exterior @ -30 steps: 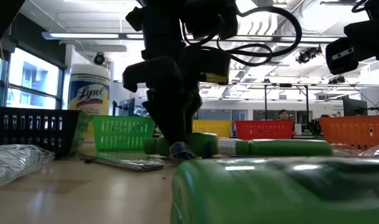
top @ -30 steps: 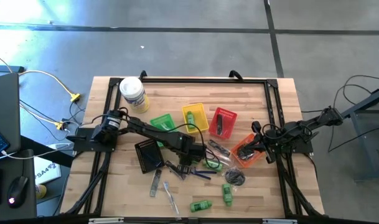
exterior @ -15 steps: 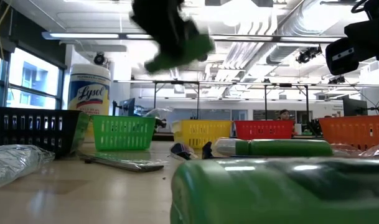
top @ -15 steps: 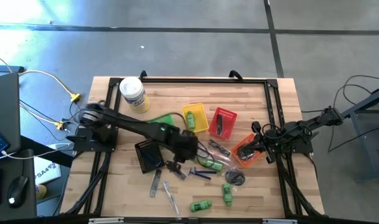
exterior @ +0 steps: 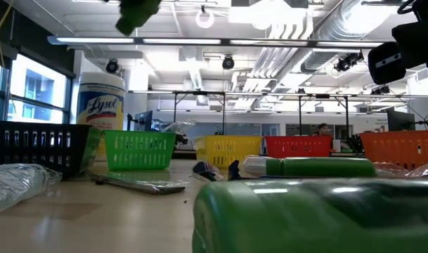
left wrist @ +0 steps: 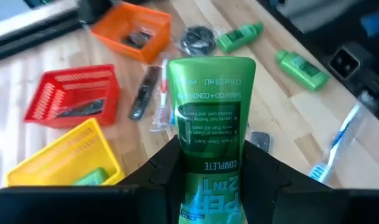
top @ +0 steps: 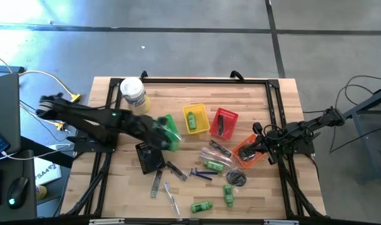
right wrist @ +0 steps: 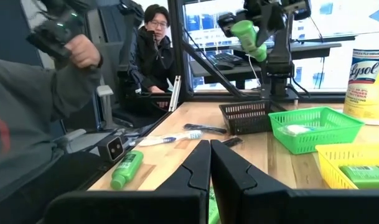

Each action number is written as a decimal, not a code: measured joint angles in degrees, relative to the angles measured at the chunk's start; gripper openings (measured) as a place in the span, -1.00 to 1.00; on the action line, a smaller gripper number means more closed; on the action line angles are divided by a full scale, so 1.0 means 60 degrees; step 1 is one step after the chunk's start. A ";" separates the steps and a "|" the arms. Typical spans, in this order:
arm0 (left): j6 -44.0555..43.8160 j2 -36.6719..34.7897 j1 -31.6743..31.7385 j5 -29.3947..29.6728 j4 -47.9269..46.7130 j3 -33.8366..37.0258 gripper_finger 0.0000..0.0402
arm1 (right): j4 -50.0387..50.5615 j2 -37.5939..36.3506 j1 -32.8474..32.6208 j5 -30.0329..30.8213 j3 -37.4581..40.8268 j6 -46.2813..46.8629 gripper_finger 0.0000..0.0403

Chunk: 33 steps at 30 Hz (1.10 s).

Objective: Pick & Place Travel size toiletries
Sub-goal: Put the green shampoo into the yellow bin

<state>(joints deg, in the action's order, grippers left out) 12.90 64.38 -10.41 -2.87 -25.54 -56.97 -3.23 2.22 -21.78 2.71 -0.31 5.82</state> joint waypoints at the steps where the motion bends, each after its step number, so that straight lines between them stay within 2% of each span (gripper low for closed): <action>1: -0.0156 -0.0474 0.0102 -0.0007 0.0461 0.0534 -0.45 | -0.0005 0.0000 0.0000 0.0024 -0.0001 0.0000 -0.98; 5: -0.0750 -0.2378 0.0382 0.0002 0.2230 0.2450 -0.45 | -0.0086 0.0000 0.0000 0.0050 -0.0001 0.0000 -0.98; 8: -0.0851 -0.3661 0.0386 -0.0005 0.2955 0.3563 -0.44 | -0.0156 0.0000 0.0002 0.0050 -0.0001 -0.0002 -0.98; 13: -0.1232 -0.5215 0.0358 0.0306 0.4384 0.5228 -0.44 | -0.0331 0.0000 0.0000 0.0053 -0.0001 -0.0004 -0.98; 19: -0.1187 -0.6337 0.0360 0.0568 0.5271 0.6714 -0.44 | -0.0392 0.0000 0.0002 0.0085 0.0001 -0.0025 -0.98; 24: -0.1194 -0.6906 0.0360 0.0644 0.6027 0.7891 -0.44 | -0.0403 0.0000 0.0004 0.0509 0.0000 -0.0018 -0.98; 33: -0.0963 -0.8008 0.0360 0.0873 0.5875 0.8655 -0.44 | -0.0399 0.0000 0.0002 0.0556 0.0001 -0.0007 -0.98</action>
<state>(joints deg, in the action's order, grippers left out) 7.12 16.33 -8.25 2.37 9.71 -5.04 -5.63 2.22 -21.77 6.04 -0.31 5.78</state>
